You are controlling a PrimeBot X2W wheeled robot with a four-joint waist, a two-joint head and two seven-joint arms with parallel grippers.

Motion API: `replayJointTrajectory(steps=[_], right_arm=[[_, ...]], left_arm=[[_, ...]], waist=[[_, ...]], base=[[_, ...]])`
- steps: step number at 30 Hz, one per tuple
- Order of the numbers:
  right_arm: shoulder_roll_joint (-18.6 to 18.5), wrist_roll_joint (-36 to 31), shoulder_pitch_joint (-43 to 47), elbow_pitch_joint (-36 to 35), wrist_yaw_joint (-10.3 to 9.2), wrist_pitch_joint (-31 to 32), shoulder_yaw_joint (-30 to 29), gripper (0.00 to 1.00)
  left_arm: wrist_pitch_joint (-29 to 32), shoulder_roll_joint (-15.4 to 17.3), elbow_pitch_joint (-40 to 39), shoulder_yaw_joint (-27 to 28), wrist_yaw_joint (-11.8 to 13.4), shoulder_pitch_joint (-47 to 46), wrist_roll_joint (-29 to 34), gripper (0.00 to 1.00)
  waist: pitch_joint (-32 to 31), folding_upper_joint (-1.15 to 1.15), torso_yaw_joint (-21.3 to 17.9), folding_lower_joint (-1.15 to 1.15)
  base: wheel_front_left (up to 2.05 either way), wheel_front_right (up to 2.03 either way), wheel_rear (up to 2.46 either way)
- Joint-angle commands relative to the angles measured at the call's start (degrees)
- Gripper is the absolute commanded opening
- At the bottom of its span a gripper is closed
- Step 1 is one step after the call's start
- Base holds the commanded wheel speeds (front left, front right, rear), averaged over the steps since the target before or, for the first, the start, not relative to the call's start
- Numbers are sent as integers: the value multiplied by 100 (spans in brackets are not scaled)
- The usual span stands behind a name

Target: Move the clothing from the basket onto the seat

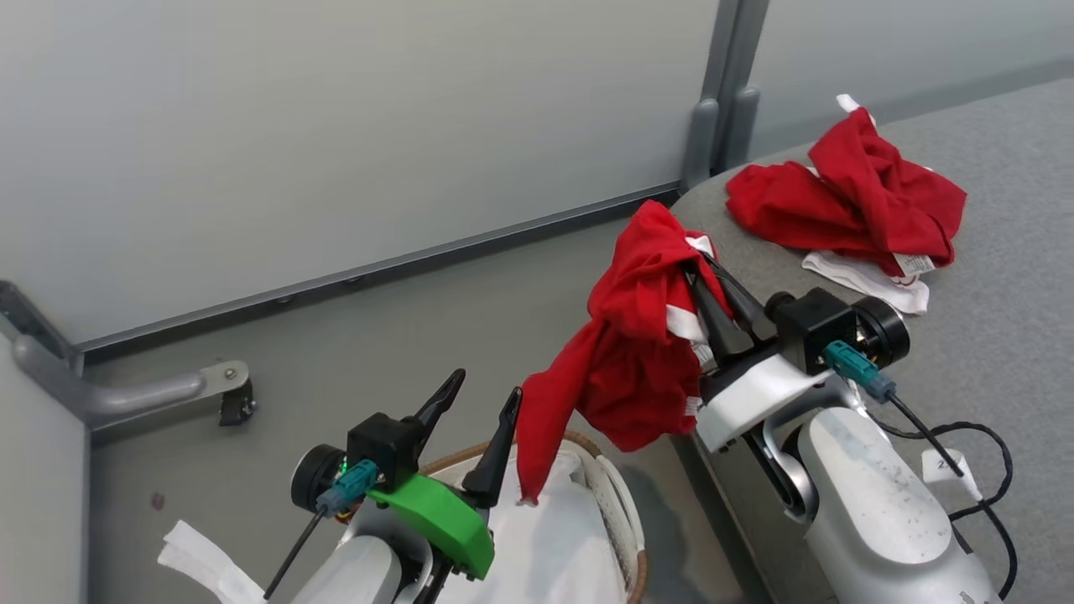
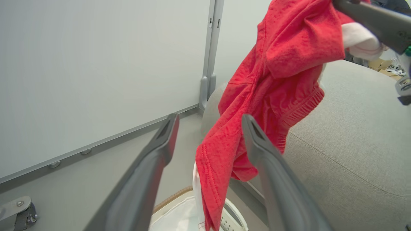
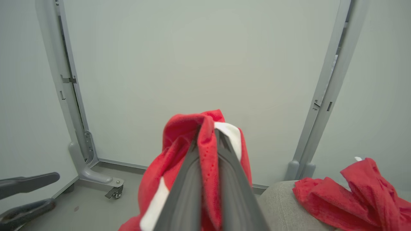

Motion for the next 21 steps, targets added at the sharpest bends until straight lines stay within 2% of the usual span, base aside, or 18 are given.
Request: replayJointTrajectory(steps=[1, 7, 13, 17, 21], right_arm=[[-20, -82, -13, -23, -6, -11, -65, 0], [-18, -272, -1, -56, -7, -12, -407, 0], [-13, -432, 22, -104, -7, -11, -785, 0], [-12, -453, -21, -156, -7, -11, -1004, 0], [-12, -525, -181, -224, -6, -11, -1261, 0]], left_arm=[[-18, -26, -18, 45, -20, 100, 46, 100], [-12, -152, -79, 77, -56, 117, 179, 100], [-13, -172, -142, -25, -64, -49, 232, 100], [-14, -107, -235, -161, -63, -160, 231, 100], [-13, -34, -325, -269, -63, -259, 199, 100]], waist=[[136, 0, -467, 0], [319, 0, -1122, 0], [566, 0, -1563, 0], [727, 0, -1682, 0], [925, 0, -1635, 0]], base=[[0, 0, 0], [0, 0, 0], [0, 0, 0], [0, 0, 0], [0, 0, 0]])
